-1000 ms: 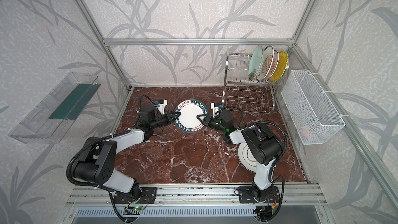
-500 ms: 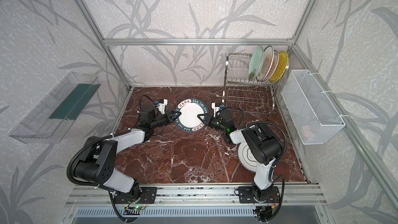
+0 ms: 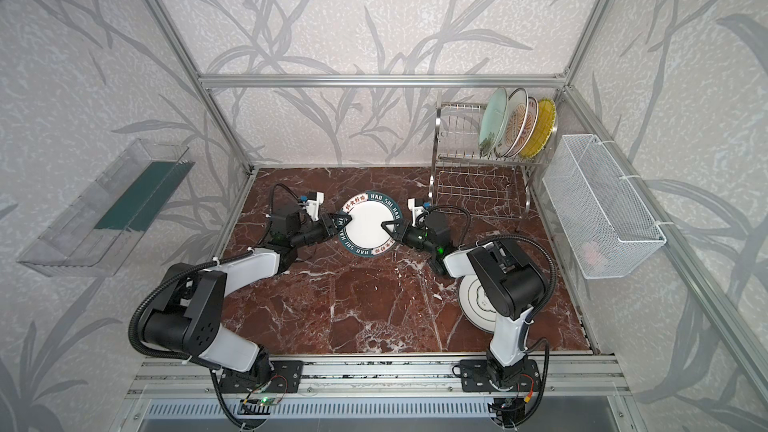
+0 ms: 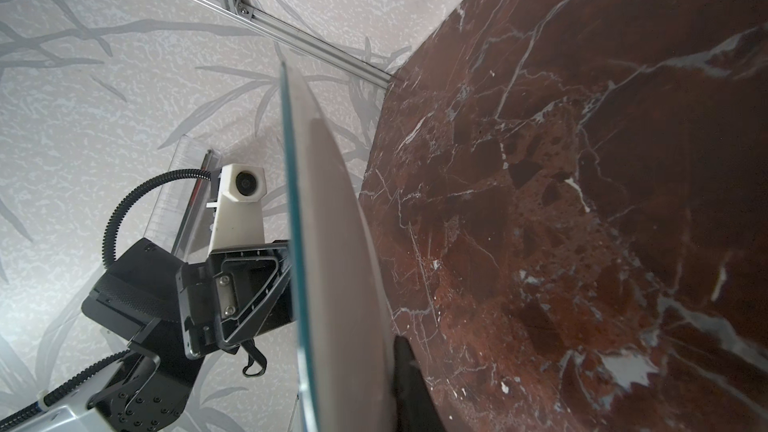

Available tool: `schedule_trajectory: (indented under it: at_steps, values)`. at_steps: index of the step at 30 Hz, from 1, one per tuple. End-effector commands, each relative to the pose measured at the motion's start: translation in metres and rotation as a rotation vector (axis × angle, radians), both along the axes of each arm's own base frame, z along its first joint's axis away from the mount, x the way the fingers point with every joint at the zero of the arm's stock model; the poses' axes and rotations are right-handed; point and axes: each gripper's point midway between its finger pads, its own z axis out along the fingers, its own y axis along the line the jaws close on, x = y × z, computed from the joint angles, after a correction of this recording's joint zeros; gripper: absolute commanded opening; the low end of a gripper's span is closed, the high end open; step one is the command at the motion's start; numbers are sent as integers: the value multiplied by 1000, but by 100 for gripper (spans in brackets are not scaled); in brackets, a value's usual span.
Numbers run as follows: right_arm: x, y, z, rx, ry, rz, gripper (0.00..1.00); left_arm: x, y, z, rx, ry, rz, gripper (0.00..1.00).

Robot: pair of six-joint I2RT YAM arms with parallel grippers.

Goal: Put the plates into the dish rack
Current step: 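Close the right gripper on the rim and tilt the plate up with both grippers, then lift the plate upright with the right gripper while the left gripper releases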

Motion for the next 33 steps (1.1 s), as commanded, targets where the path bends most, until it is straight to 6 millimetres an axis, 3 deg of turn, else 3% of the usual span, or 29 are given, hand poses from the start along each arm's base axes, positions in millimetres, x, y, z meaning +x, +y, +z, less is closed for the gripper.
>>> schedule_trajectory:
  at_steps: [1, 9, 15, 21, 29, 33]
  values:
    - [2, -5, 32, 10, -104, -10, 0, -2, 1, 15, 25, -48, 4, 36]
    - [6, -14, 40, -52, -135, -35, 0, -11, 14, 14, 135, -41, 33, 39]
    - [11, -24, 75, -84, -216, -51, 0, -15, 23, 20, 180, -70, 65, 39]
    - [20, -44, 130, -111, -325, -80, 0, -18, 27, 20, 211, -74, 75, 39]
    - [25, -87, 231, -102, -522, -167, 0, -17, 25, 18, 202, -75, 65, 38]
    - [25, -106, 268, -97, -591, -215, 0, -18, 25, 18, 199, -75, 63, 37]
